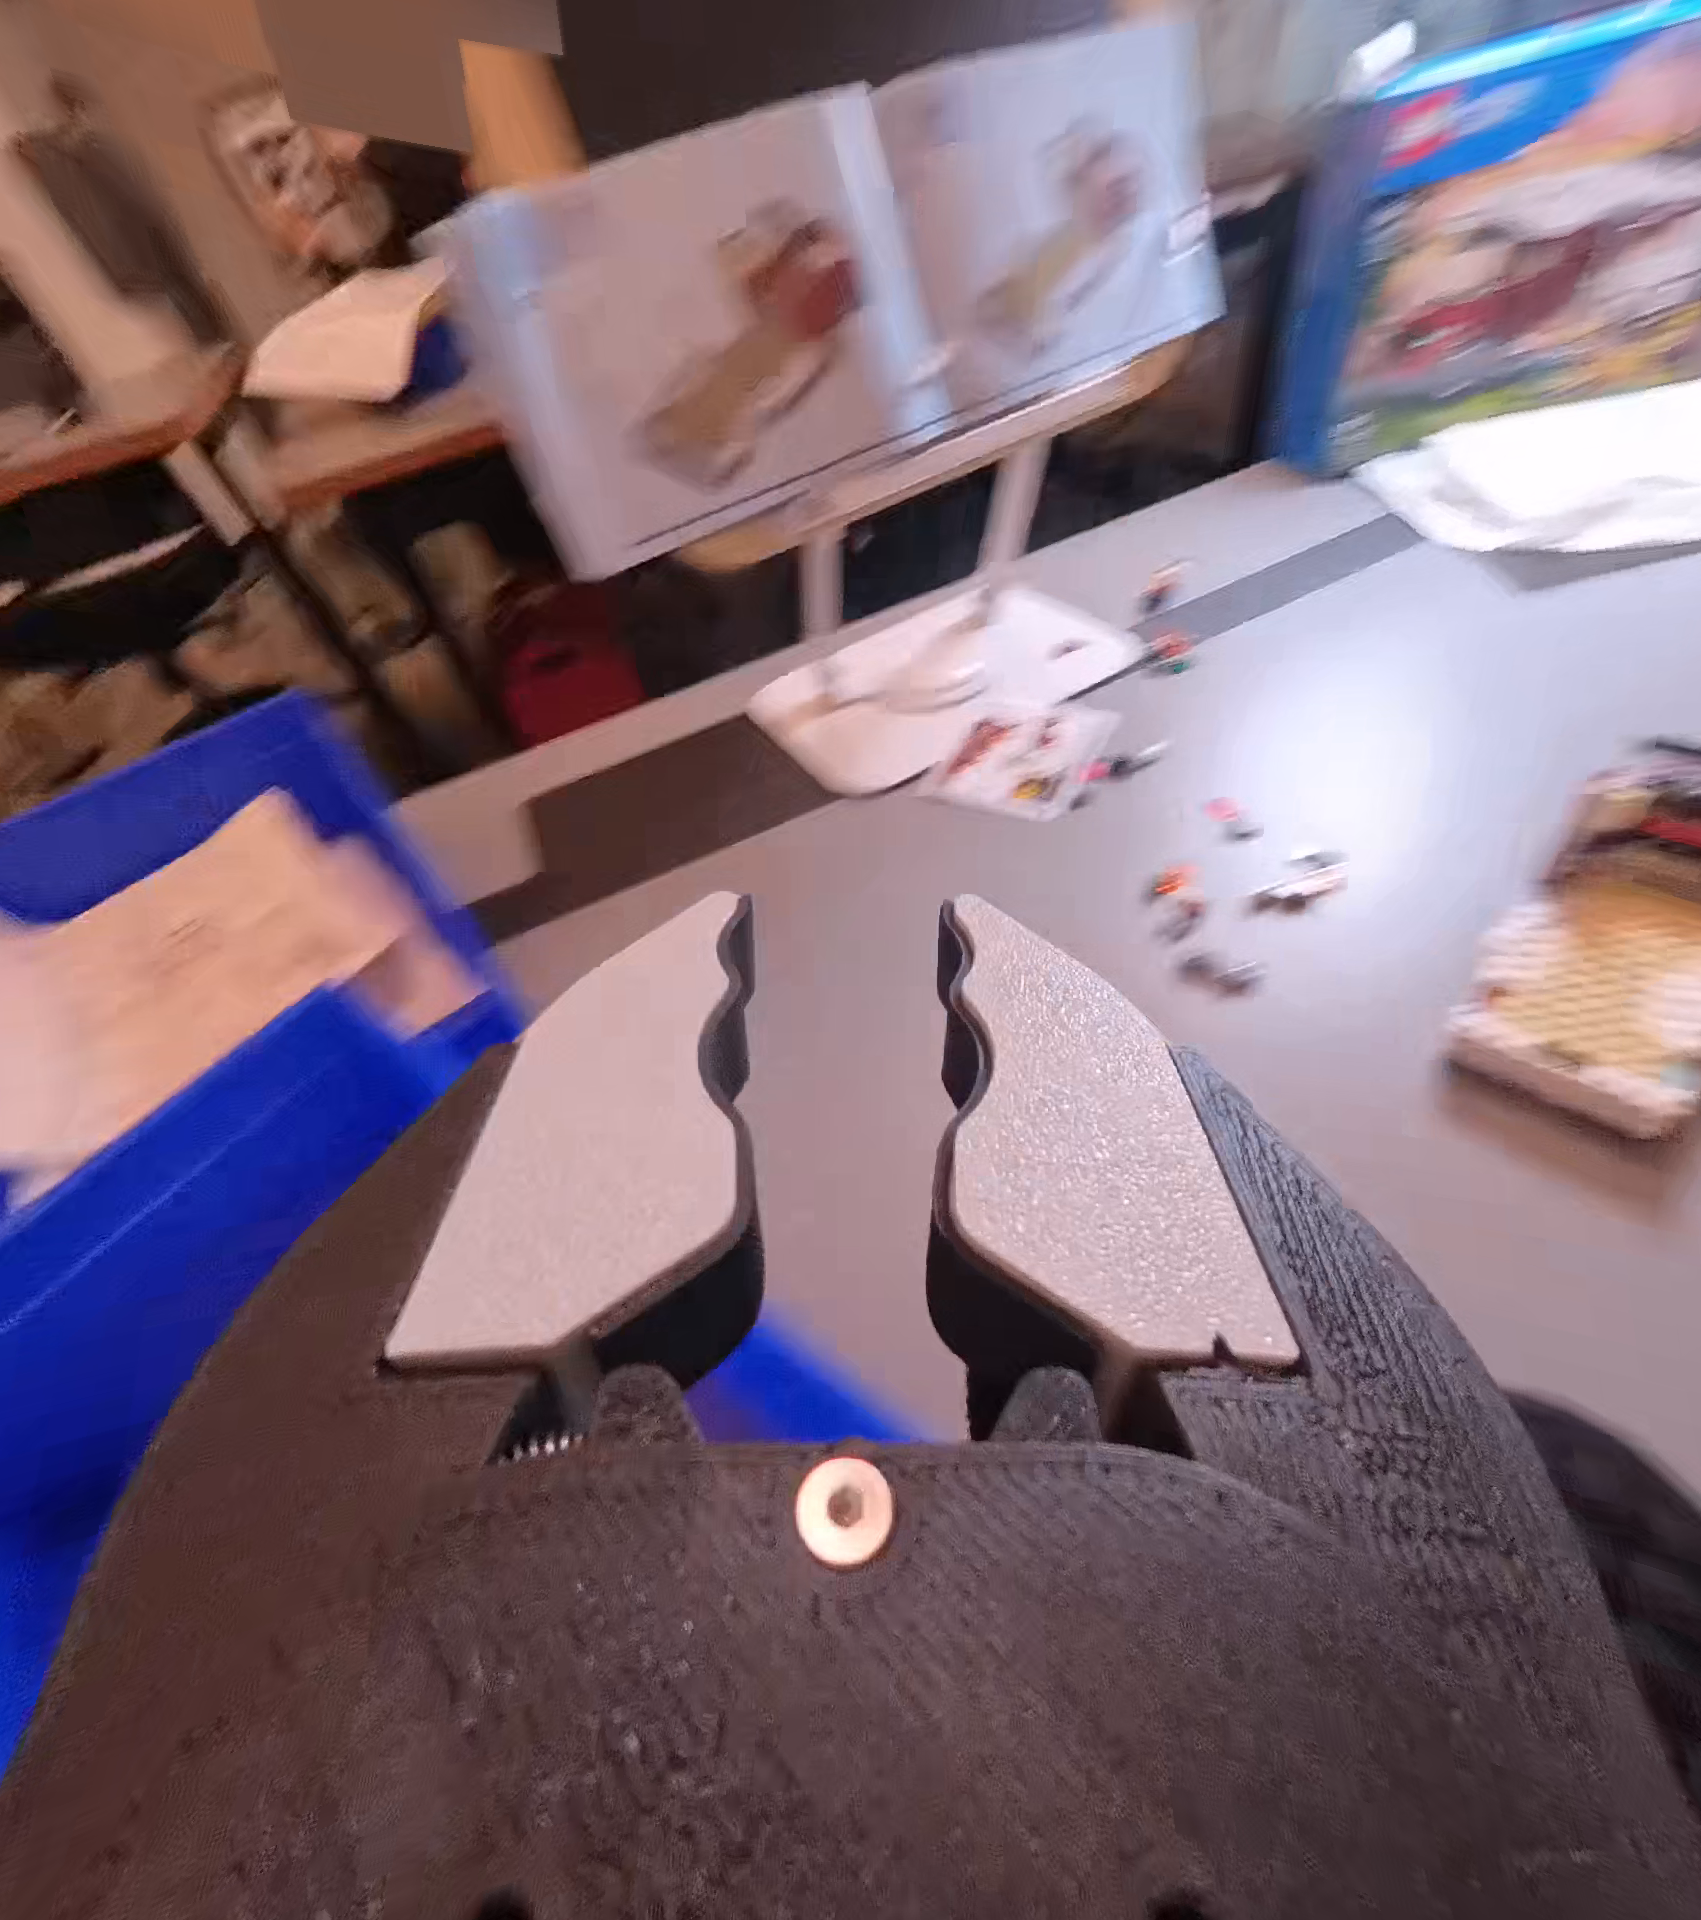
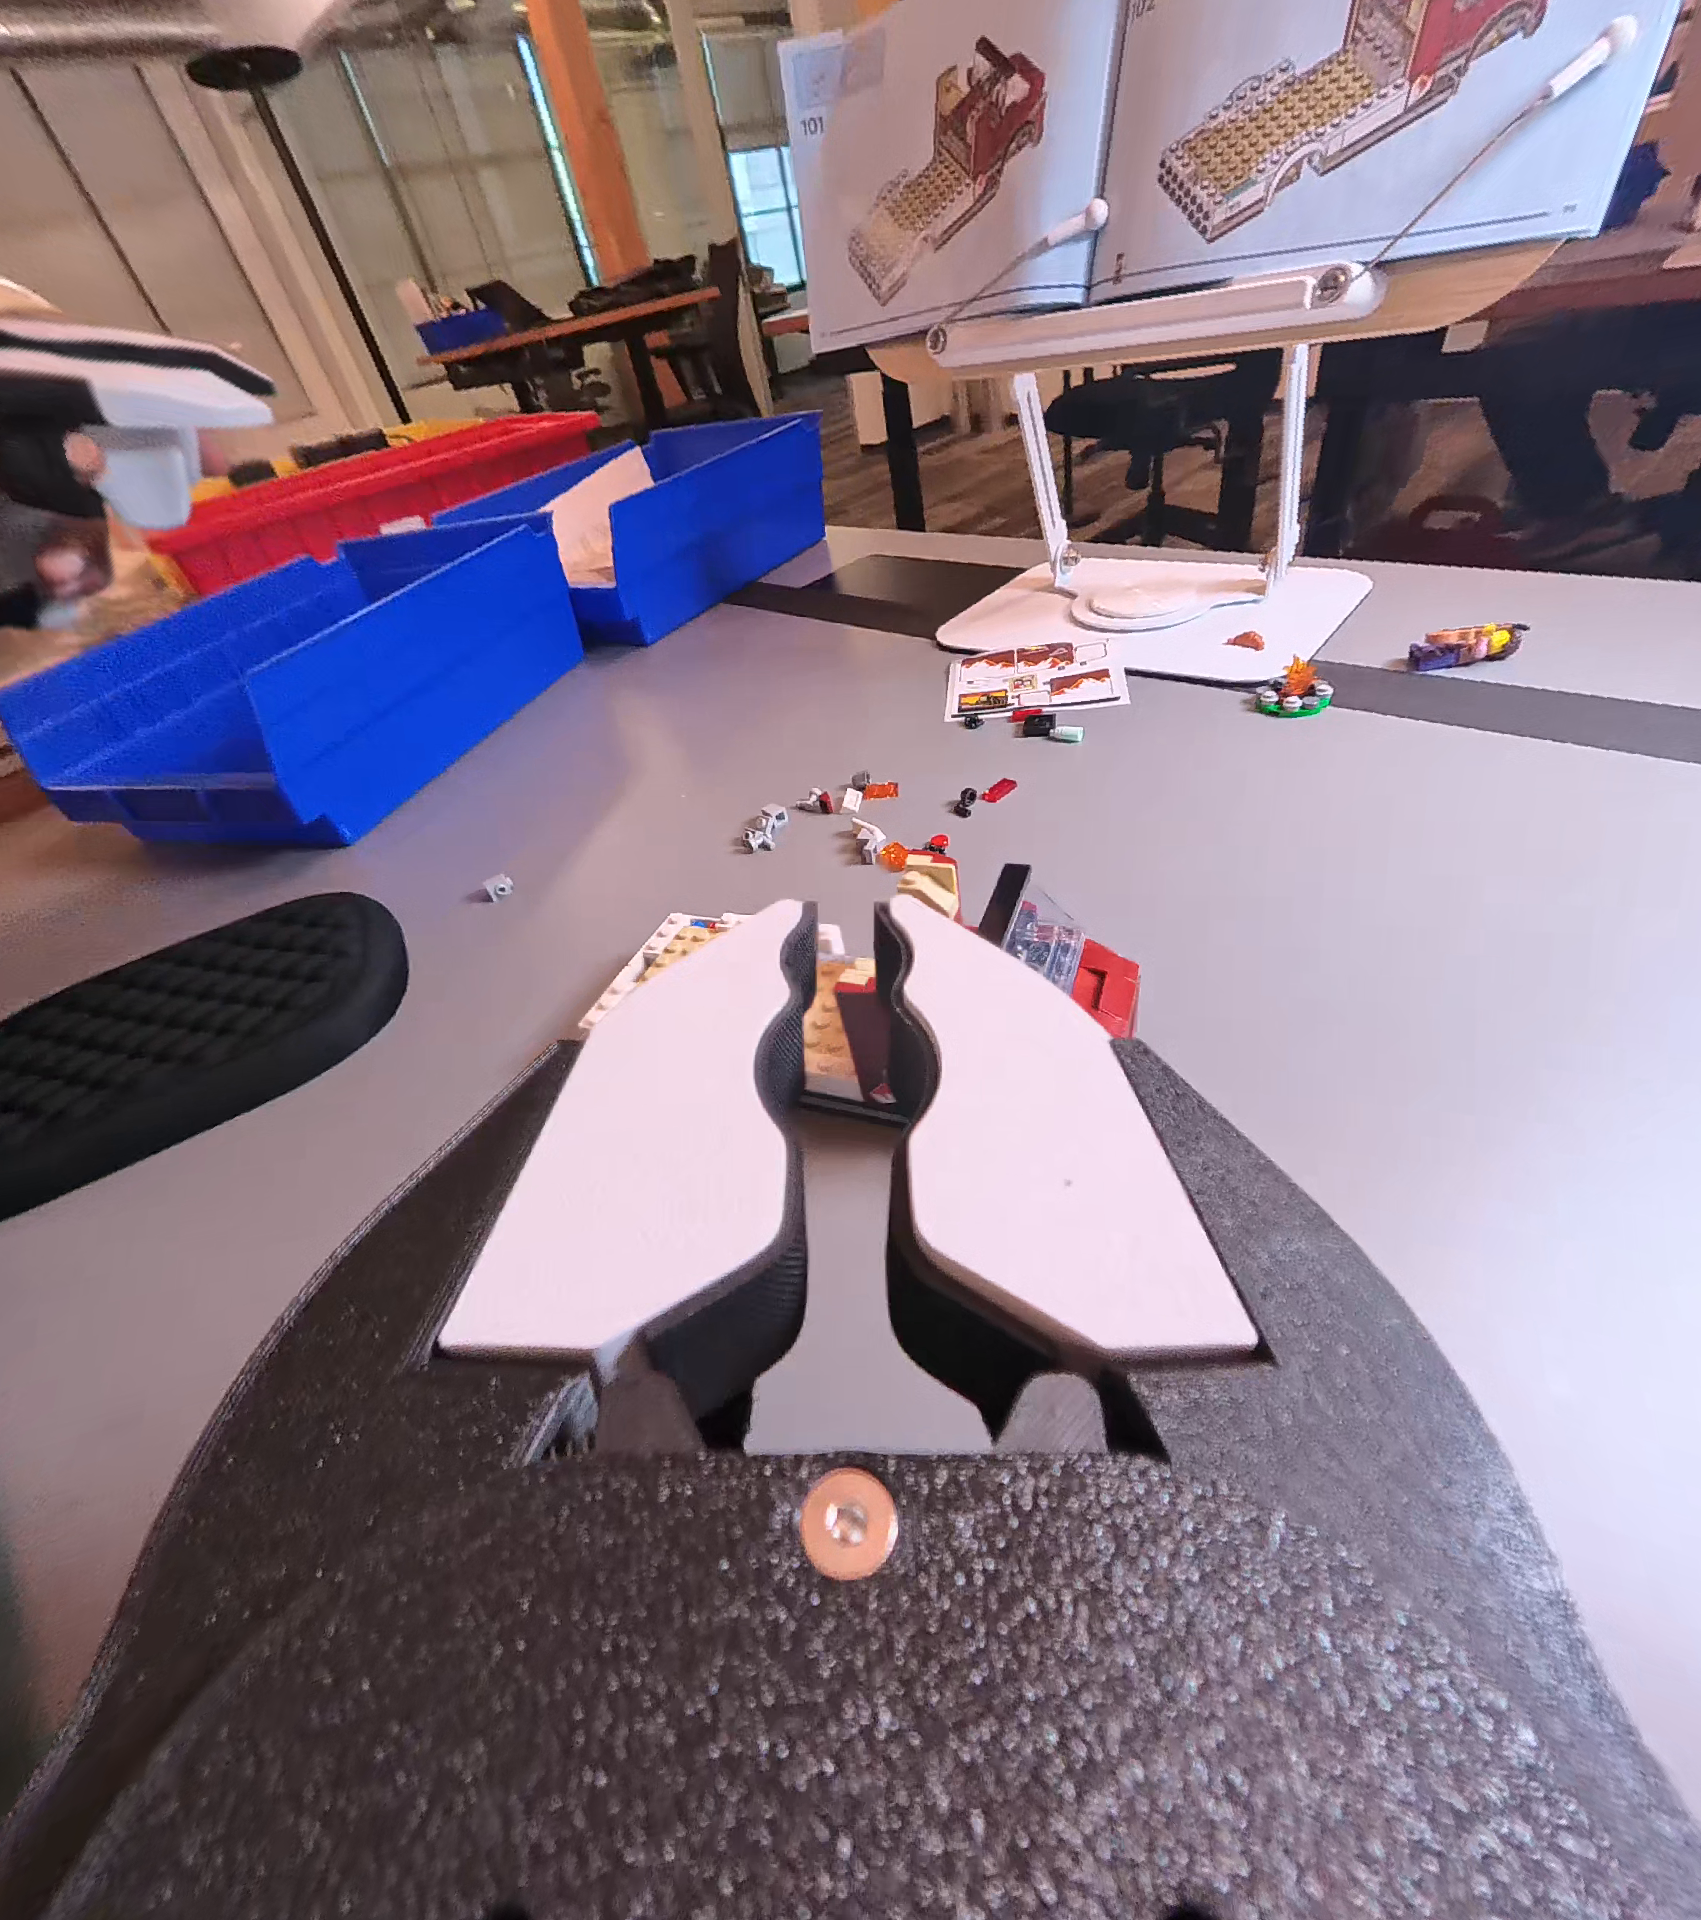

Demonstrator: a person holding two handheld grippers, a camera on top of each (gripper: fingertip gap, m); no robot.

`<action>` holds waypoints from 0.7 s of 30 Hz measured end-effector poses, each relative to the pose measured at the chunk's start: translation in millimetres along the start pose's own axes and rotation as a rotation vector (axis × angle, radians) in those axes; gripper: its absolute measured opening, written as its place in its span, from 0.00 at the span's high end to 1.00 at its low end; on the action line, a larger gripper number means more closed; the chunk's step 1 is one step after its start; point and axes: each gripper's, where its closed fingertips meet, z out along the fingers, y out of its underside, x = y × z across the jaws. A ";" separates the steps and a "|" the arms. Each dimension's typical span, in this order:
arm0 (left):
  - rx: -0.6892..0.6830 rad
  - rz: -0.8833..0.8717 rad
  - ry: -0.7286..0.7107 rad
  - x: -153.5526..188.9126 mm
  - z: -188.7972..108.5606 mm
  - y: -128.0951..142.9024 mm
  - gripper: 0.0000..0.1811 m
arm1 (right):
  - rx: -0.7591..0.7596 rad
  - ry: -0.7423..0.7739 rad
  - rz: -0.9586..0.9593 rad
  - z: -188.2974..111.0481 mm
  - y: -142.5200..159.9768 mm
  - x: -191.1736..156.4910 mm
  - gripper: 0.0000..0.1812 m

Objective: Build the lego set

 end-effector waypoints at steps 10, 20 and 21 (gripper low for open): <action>-0.789 -0.222 0.066 -112.0 -1.3 179.5 0.88 | -0.022 -0.015 -0.008 0.6 5.4 -6.6 0.95; -0.899 -0.104 0.009 -111.6 2.0 225.2 0.96 | -0.073 0.035 -0.009 3.1 16.4 -0.5 0.96; -0.897 -0.089 0.004 -112.3 1.6 225.4 0.96 | -0.078 0.035 -0.012 3.7 17.1 -0.6 0.96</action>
